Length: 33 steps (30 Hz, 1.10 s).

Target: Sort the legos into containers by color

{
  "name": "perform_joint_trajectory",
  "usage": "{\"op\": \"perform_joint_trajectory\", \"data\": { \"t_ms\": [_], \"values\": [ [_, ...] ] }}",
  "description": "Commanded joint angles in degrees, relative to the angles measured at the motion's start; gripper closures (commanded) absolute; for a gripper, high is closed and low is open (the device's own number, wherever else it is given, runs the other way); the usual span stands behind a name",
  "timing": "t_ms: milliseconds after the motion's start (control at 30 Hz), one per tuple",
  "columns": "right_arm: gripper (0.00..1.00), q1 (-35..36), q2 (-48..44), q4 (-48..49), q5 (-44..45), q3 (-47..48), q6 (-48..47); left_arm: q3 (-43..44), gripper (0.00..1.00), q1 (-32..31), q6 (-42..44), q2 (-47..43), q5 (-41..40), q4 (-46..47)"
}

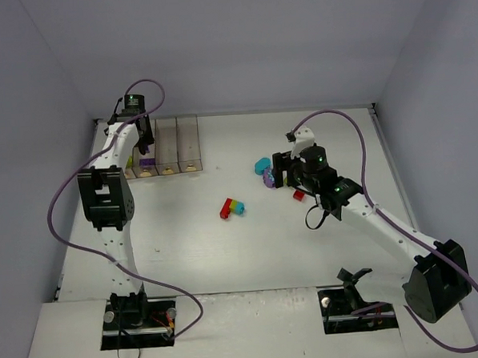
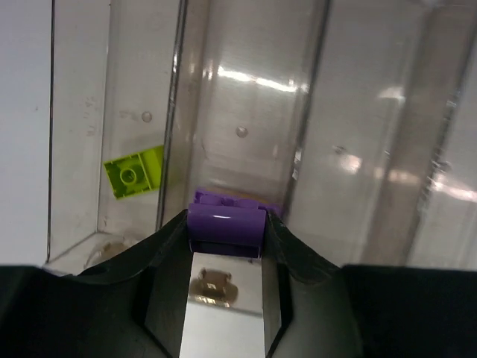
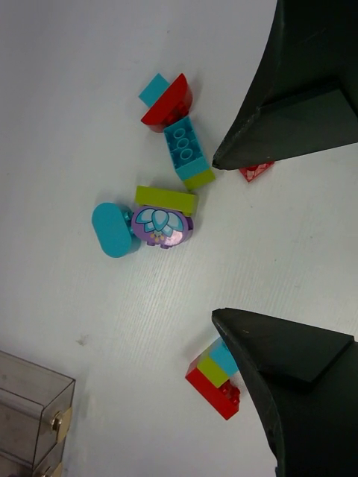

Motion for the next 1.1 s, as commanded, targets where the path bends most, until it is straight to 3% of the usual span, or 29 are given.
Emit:
{"op": "perform_joint_trajectory", "data": {
  "t_ms": [0, 67, 433, 667, 867, 1067],
  "values": [
    [0.28, -0.41, -1.09, 0.45, 1.76, -0.40, 0.82, 7.21, 0.86, 2.00, 2.07, 1.39, -2.62, -0.39],
    [0.28, -0.58, -1.18, 0.18, 1.85, -0.93, 1.08, 8.46, 0.82, 2.09, 2.33, 3.32, -2.36, -0.31],
    [0.29, -3.91, 2.06, -2.98, 2.73, -3.04, 5.29, 8.20, 0.32, 2.09, 1.37, 1.23, 0.90, -0.04],
    [0.31, -9.54, 8.38, -6.59, 5.98, -3.75, 15.31, 6.27, 0.25, -0.19, -0.57, -7.38, 2.92, -2.14],
    [0.32, -9.81, 15.85, -6.59, 5.63, -2.26, 20.40, 1.26, 0.25, -7.92, -1.01, -14.15, 3.27, -4.78],
    [0.42, -9.63, 21.13, -6.68, 5.98, -0.50, 27.09, -7.53, 0.25, -15.66, -3.38, -20.13, 4.76, -5.23]
  ]
}}
